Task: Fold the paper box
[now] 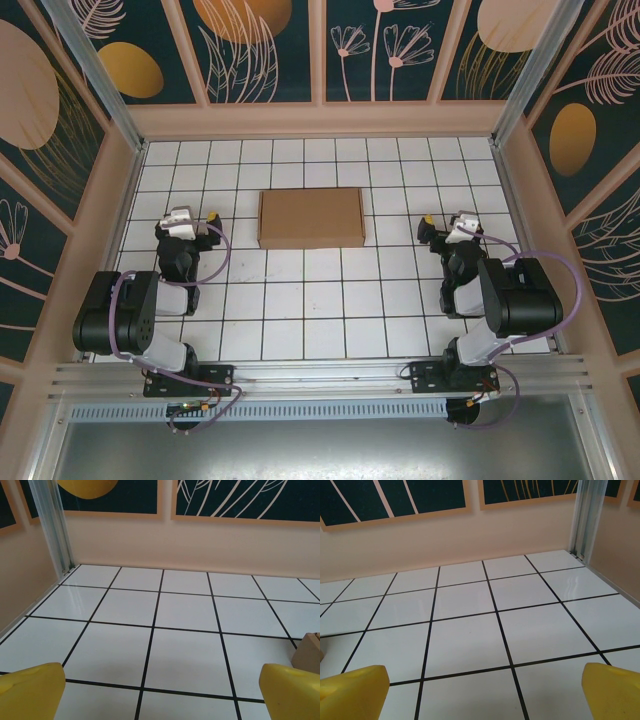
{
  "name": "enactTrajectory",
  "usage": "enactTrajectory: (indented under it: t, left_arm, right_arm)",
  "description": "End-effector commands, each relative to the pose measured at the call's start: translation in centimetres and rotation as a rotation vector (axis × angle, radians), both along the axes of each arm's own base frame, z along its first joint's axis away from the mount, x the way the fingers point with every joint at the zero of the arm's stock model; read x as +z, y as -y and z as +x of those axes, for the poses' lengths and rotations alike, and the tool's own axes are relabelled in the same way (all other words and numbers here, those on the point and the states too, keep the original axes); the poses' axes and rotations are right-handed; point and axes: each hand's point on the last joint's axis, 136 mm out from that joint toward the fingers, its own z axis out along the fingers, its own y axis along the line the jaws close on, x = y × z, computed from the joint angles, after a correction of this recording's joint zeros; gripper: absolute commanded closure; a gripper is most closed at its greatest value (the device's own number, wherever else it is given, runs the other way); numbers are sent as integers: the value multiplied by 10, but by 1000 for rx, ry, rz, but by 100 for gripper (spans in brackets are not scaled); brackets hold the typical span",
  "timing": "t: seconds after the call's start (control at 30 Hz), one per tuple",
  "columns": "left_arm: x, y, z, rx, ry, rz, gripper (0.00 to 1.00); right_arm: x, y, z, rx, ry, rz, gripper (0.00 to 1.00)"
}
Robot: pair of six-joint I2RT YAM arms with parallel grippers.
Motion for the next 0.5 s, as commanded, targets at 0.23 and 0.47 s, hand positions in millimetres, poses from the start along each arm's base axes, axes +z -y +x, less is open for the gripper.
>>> enactTrajectory:
  t: [0.23, 0.47]
  left_arm:
    - [5, -4, 1, 13, 21, -12, 1]
    - [4, -4, 3, 13, 12, -14, 1]
  right_arm:
    - [11, 5, 4, -20, 35, -5, 1]
    - [11, 5, 4, -20, 36, -5, 1]
